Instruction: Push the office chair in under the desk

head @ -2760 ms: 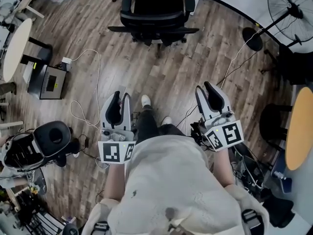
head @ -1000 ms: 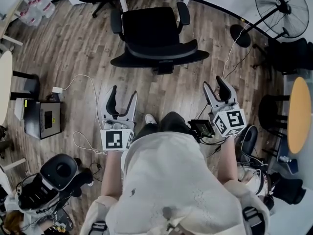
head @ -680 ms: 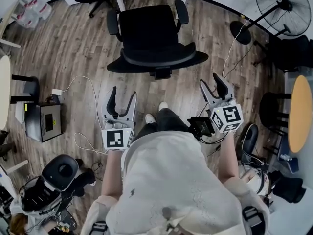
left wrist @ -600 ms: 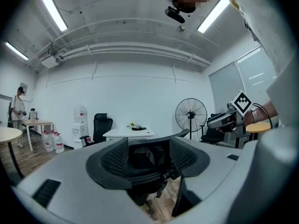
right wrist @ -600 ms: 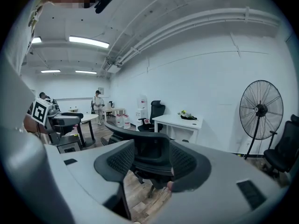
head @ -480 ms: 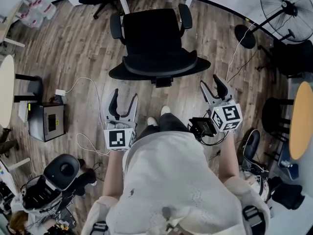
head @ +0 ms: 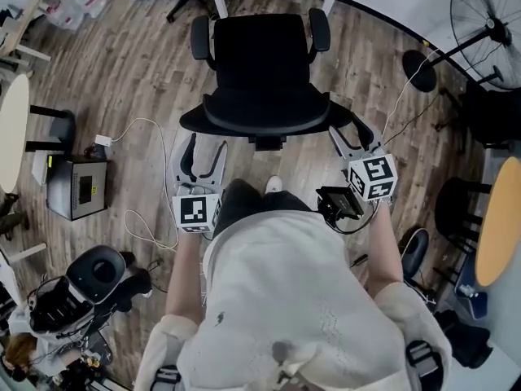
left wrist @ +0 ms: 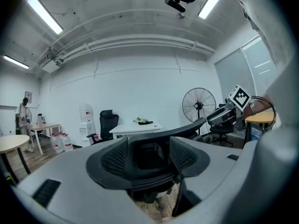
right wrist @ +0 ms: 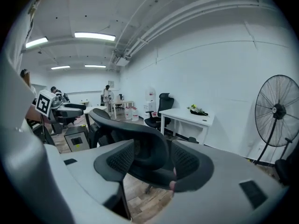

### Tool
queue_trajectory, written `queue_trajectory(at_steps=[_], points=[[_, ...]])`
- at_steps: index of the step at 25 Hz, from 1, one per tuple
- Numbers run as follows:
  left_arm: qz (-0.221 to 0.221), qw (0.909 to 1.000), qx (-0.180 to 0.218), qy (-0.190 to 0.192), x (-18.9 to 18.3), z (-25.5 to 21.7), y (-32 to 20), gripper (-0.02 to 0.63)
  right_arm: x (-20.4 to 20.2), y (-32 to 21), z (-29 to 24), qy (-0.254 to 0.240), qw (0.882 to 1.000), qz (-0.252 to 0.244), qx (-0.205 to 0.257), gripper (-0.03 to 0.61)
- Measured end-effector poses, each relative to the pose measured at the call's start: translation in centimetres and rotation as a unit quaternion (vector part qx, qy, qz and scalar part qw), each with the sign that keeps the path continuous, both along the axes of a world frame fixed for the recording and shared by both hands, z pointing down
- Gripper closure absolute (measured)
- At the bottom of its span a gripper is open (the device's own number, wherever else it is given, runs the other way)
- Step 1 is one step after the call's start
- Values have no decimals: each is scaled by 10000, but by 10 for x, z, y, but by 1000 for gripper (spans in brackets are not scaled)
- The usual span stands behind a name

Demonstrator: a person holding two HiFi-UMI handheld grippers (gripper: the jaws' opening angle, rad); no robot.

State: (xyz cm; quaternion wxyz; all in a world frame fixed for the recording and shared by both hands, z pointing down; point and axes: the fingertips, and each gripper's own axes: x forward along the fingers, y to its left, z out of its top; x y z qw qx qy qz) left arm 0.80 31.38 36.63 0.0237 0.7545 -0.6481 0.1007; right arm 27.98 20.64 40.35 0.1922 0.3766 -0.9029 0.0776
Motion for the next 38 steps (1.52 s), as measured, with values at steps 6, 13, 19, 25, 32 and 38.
queue_trajectory(at_steps=[6, 13, 19, 25, 32, 38], points=[[-41, 9996, -192, -190, -8, 21, -31, 333, -12, -32, 19, 166, 9996, -231, -33, 333], [-77, 9985, -297, -458, -22, 54, -67, 331, -25, -64, 48, 420, 9988, -268, -5, 311], [-35, 9970, -490, -590, -47, 84, -95, 311, -49, -84, 67, 494, 9986, -176, -33, 299], [44, 9971, -544, -530, -56, 99, -121, 305, -59, -98, 79, 561, 9983, -128, -35, 294], [194, 9967, -564, -547, -63, 108, -154, 302, -79, -117, 89, 603, 9979, -212, -70, 283], [283, 9974, -443, -499, -60, 110, -162, 302, -78, -122, 95, 346, 9990, -180, -230, 281]])
